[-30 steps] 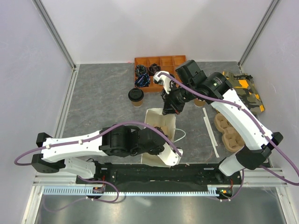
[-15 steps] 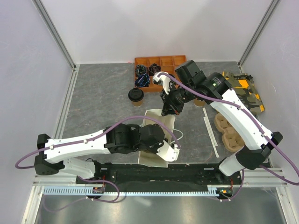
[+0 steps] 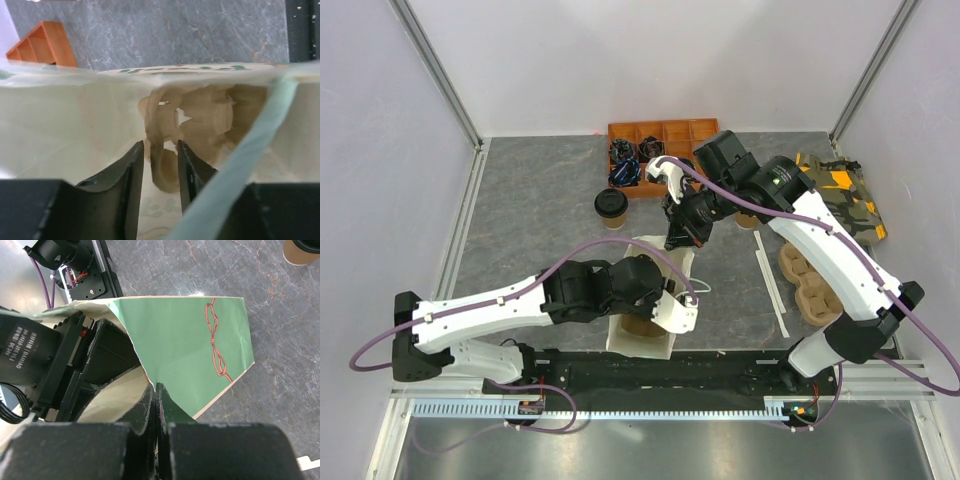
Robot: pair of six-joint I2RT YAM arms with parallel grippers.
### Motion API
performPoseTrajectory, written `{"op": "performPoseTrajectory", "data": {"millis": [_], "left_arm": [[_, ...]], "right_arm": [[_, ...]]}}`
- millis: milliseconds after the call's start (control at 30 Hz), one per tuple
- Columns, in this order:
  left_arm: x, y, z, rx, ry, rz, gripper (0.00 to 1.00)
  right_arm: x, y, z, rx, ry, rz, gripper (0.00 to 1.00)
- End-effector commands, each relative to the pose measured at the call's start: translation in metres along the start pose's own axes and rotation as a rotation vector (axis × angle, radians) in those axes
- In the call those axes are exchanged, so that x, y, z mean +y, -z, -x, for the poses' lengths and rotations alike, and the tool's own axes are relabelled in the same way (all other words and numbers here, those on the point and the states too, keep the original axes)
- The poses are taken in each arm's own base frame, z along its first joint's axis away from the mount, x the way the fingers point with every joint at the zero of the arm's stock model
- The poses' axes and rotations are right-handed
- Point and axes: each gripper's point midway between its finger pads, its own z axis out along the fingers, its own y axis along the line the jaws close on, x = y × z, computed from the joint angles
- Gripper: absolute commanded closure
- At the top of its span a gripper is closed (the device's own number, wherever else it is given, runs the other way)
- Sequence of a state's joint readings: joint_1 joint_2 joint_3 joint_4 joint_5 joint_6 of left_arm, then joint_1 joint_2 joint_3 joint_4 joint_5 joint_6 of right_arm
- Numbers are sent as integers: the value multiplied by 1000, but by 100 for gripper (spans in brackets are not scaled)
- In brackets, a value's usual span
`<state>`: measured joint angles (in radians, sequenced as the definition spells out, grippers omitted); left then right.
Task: Pack the takeout coffee
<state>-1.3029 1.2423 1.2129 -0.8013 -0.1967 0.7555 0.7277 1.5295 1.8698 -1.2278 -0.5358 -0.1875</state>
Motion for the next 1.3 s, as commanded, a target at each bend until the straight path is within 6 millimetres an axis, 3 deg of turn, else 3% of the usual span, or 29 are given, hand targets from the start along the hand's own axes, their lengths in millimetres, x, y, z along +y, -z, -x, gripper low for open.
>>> {"op": "performPoseTrajectory", "data": {"millis": [0,100,300,500,700,767,967,1067,1267], "left_arm": [[27,23,22,-113,-5,91,54],[48,41,34,-148,-8,149,51],[69,70,58,-240,-29,201,40],[66,83,65,-289,-69,188,39],[32,71,50,-273,-49,75,48],[29,68,48,-269,-23,70,49],[49,67,56,-271,32,148,45],[52,65,59,-271,33,148,53],[64,81,66,-318,48,202,68]], "right_arm": [[6,-3,3,-10,20,41,100],[5,-4,2,-4,21,40,100],[2,-5,3,-1,23,27,100],[-3,-4,2,0,41,4,100],[-8,-2,1,3,51,-34,100],[-11,-3,0,-2,71,-46,100],[-18,-7,-6,-25,111,-122,100],[-17,-9,-5,-25,126,-135,100],[-24,-6,-8,-43,149,-189,100]]}}
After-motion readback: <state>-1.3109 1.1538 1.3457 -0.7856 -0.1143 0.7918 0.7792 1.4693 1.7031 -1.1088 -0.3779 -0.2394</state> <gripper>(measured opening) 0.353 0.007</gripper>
